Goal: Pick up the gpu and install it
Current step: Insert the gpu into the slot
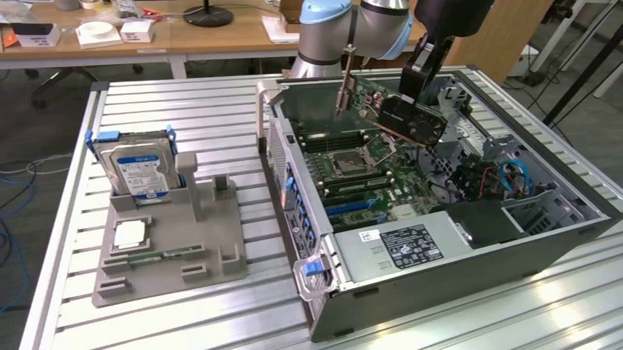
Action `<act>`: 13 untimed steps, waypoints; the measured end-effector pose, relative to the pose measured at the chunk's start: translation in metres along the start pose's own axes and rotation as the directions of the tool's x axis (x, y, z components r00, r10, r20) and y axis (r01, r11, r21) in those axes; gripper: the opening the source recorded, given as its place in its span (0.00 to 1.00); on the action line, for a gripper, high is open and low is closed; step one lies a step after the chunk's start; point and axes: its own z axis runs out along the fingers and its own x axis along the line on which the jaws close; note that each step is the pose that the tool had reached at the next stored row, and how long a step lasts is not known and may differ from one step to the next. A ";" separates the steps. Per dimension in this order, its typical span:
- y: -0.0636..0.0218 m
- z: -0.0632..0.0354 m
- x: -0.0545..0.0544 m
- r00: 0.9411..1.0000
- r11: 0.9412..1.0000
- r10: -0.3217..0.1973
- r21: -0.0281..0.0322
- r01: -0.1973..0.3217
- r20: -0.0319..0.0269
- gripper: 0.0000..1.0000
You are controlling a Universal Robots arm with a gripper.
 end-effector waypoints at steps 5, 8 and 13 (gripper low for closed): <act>0.0000 0.0000 0.000 1.000 1.000 0.000 0.000 0.000 0.000 0.26; 0.0000 0.0000 0.000 1.000 1.000 -0.001 0.000 0.001 0.000 0.26; 0.0001 0.0000 0.000 1.000 1.000 -0.015 0.000 0.015 -0.001 0.26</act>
